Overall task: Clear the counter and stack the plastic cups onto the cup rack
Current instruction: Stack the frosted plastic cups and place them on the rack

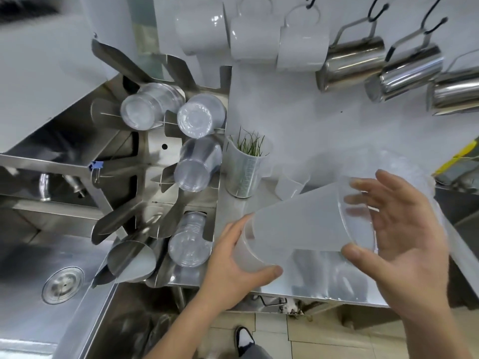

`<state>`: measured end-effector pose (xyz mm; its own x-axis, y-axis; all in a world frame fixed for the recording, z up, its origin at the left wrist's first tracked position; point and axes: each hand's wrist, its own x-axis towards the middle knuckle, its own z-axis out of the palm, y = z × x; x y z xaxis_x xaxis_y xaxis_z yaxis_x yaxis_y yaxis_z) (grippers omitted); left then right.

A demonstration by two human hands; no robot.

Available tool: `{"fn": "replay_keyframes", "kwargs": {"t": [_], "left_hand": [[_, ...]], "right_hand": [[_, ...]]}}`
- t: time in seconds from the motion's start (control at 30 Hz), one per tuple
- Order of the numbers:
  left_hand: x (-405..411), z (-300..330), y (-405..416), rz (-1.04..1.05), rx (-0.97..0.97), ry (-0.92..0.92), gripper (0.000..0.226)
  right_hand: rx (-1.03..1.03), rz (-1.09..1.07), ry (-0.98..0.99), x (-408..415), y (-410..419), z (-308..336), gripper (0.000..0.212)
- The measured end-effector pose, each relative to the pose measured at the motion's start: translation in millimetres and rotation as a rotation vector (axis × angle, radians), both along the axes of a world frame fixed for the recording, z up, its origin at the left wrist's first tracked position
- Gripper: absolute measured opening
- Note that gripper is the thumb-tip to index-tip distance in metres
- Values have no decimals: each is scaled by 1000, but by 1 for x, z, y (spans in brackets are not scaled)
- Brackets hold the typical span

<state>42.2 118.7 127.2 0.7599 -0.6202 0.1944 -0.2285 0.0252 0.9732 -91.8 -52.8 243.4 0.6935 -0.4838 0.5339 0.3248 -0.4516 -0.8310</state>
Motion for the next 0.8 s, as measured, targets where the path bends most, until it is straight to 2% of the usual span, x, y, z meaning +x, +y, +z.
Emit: {"fn": "replay_keyframes", "kwargs": {"t": [0.17,0.43,0.6,0.7,0.73,0.8], "left_hand": [[-5,11,17,-125,-48,73,83],[-10,30,30,-276,-129,278,71],[-8,40,34,-345,-165,415,57],[-7,42,36,-376,-219,509,39],[-7,43,37,-380,-241,543,40],[-6,44,37,-388,-271,615,58]], "right_hand": [[25,32,55,-1,17,-1,95],[198,145,137,18,26,-7,87],[315,242,229,34,33,-14,81],[382,292,278,42,42,-17,84],[398,311,295,44,45,-19,86],[417,342,324,48,50,-21,88]]}}
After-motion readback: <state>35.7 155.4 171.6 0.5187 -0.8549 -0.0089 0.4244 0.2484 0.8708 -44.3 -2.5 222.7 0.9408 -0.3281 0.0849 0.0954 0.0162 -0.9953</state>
